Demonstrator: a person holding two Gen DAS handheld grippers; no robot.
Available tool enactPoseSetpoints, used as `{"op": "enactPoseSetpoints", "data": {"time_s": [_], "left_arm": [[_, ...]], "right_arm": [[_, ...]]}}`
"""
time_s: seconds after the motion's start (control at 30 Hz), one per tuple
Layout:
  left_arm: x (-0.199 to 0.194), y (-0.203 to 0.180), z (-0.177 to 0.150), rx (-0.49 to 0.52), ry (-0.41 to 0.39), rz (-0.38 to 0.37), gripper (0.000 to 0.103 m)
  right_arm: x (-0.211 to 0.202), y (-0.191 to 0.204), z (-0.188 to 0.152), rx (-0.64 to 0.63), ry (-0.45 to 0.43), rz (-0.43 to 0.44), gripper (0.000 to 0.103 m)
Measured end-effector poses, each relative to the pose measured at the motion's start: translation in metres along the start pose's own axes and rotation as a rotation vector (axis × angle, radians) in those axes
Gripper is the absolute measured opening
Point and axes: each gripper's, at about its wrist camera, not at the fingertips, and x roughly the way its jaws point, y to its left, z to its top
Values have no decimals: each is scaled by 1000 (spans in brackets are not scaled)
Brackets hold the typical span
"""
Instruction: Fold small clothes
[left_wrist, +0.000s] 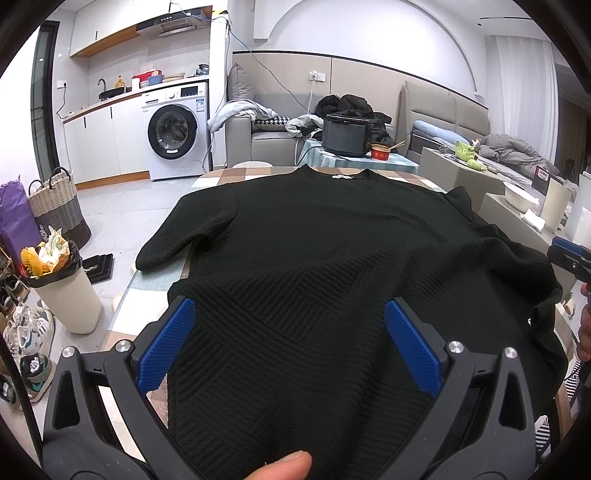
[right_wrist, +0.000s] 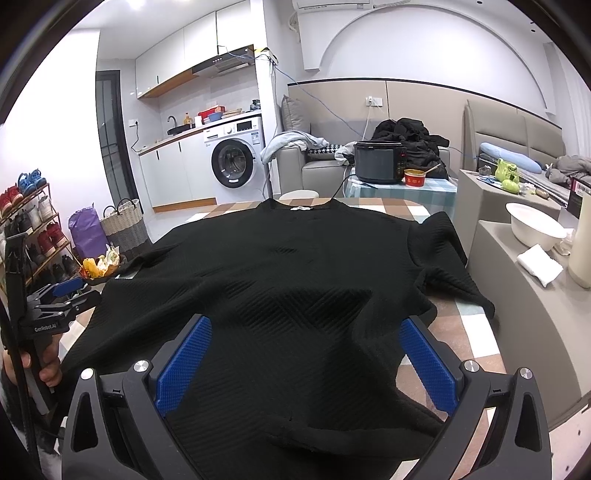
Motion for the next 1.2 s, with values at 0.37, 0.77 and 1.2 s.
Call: {"op": "enactPoseSetpoints", "data": {"time_s": [0.37, 0.77, 1.2], "left_arm": [[1, 0, 1, -13, 3, 3, 102], [14, 26, 27, -62, 30, 14, 102], [54, 54, 63, -103, 68, -31, 87]], "right_arm": [[0, 0, 8, -13, 4, -26, 103], [9, -14, 25, 50, 21, -20, 103], [37, -80, 39, 317, 111, -129, 102]]}}
